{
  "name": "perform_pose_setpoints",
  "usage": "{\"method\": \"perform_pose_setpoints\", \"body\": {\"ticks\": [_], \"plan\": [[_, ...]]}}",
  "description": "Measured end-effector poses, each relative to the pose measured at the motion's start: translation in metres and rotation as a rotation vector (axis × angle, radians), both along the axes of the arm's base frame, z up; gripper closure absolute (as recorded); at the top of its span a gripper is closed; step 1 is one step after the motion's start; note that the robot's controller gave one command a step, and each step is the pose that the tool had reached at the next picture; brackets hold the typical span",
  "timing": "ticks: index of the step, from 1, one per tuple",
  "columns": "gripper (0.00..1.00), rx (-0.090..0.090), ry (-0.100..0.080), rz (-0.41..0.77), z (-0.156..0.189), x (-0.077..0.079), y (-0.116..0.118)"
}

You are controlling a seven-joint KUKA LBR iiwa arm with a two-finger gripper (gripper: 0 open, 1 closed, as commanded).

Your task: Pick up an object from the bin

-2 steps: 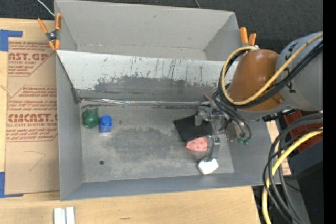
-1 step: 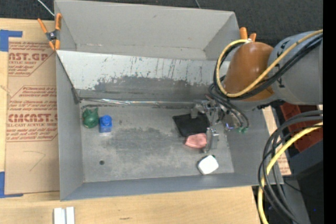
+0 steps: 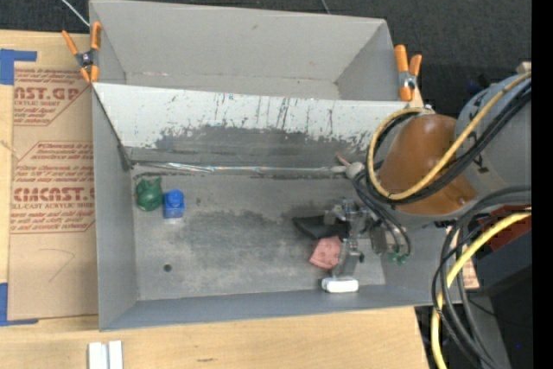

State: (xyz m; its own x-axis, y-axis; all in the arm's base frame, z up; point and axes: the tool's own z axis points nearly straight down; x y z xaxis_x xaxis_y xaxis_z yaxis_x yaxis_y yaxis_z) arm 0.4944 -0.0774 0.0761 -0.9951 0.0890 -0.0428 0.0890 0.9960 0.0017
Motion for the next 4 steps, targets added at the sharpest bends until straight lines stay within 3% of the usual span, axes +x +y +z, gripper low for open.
{"method": "perform_pose_setpoints", "body": {"ticks": [4], "plan": [[1.0,0.0,0.0,0.0,0.0,-0.0001,0.0]]}}
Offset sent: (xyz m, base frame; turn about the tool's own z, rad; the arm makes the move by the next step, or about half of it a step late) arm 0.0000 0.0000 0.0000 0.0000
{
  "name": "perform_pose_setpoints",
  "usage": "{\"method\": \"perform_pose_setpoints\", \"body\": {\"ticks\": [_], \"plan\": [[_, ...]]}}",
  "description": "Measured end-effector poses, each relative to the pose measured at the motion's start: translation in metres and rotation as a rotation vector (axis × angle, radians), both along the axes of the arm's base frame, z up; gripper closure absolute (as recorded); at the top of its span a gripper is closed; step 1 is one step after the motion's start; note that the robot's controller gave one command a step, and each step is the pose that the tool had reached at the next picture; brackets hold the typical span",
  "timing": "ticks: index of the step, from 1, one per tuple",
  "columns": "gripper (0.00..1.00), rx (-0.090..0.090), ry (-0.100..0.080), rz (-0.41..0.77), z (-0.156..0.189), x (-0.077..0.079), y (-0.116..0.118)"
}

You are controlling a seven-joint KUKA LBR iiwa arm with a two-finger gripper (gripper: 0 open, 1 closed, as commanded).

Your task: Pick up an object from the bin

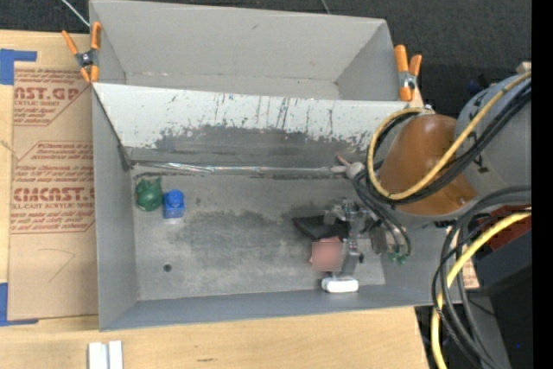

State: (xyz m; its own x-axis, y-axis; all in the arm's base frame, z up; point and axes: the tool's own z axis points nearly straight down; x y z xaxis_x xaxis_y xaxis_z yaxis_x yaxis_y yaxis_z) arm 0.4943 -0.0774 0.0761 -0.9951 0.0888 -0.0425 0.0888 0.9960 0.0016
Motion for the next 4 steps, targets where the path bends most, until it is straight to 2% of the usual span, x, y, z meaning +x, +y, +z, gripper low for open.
{"method": "perform_pose_setpoints", "body": {"ticks": [4], "plan": [[1.0,0.0,0.0,0.0,0.0,0.0,0.0]]}}
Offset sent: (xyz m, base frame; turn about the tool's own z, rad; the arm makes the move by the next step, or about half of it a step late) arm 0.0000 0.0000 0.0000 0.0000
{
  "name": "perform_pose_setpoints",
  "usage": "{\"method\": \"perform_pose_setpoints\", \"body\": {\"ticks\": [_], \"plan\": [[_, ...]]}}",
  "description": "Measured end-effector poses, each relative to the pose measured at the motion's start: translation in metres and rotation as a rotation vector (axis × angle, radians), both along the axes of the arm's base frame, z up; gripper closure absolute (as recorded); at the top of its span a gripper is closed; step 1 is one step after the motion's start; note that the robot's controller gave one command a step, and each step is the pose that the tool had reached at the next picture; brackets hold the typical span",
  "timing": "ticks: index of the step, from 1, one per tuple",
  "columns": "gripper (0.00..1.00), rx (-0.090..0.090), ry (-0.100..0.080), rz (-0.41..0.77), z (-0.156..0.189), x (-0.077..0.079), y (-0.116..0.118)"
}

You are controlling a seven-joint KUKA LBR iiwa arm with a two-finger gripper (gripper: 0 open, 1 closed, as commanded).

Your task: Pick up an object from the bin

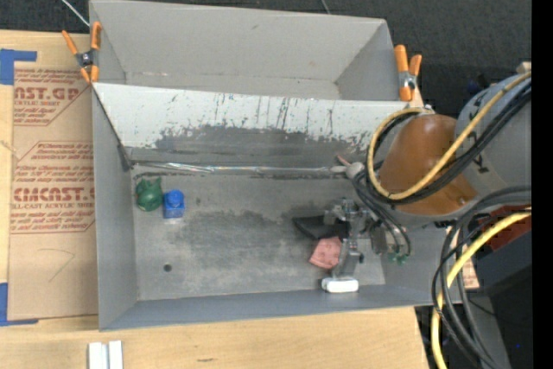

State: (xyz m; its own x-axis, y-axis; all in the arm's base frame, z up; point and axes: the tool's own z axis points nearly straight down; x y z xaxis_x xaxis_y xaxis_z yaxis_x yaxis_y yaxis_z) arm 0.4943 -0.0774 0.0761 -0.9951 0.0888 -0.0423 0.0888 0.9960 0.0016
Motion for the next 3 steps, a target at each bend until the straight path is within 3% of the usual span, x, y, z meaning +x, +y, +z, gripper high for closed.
{"method": "perform_pose_setpoints", "body": {"ticks": [3], "plan": [[1.0,0.0,0.0,0.0,0.0,0.0,0.0]]}}
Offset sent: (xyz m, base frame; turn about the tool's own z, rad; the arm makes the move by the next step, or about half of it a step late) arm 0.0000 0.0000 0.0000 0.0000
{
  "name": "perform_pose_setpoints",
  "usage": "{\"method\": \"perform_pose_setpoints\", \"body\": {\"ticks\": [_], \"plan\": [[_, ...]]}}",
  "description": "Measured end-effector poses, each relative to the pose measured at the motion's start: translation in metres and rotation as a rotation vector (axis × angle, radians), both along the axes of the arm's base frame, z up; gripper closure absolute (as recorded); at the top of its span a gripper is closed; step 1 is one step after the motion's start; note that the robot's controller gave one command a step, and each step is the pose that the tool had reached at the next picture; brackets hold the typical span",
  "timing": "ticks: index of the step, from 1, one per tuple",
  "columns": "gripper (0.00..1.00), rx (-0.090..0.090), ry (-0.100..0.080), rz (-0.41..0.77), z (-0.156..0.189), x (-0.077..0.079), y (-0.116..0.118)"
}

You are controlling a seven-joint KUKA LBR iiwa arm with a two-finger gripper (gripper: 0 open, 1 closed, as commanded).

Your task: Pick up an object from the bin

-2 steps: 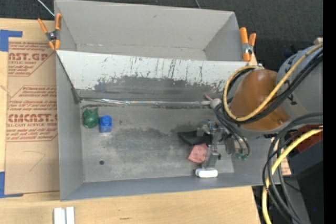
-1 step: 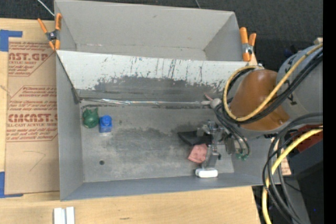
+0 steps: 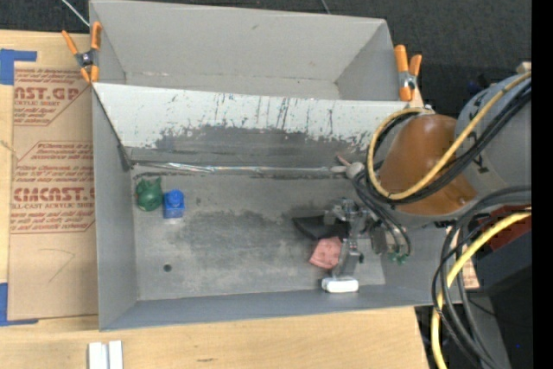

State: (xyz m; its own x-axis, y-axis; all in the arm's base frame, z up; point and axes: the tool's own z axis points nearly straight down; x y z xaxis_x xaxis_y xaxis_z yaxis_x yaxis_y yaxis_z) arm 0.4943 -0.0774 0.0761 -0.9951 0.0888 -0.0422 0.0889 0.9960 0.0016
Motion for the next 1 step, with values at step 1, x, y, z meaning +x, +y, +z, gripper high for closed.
{"method": "perform_pose_setpoints", "body": {"ticks": [1], "plan": [[1.0,0.0,0.0,0.0,0.0,0.0,0.0]]}}
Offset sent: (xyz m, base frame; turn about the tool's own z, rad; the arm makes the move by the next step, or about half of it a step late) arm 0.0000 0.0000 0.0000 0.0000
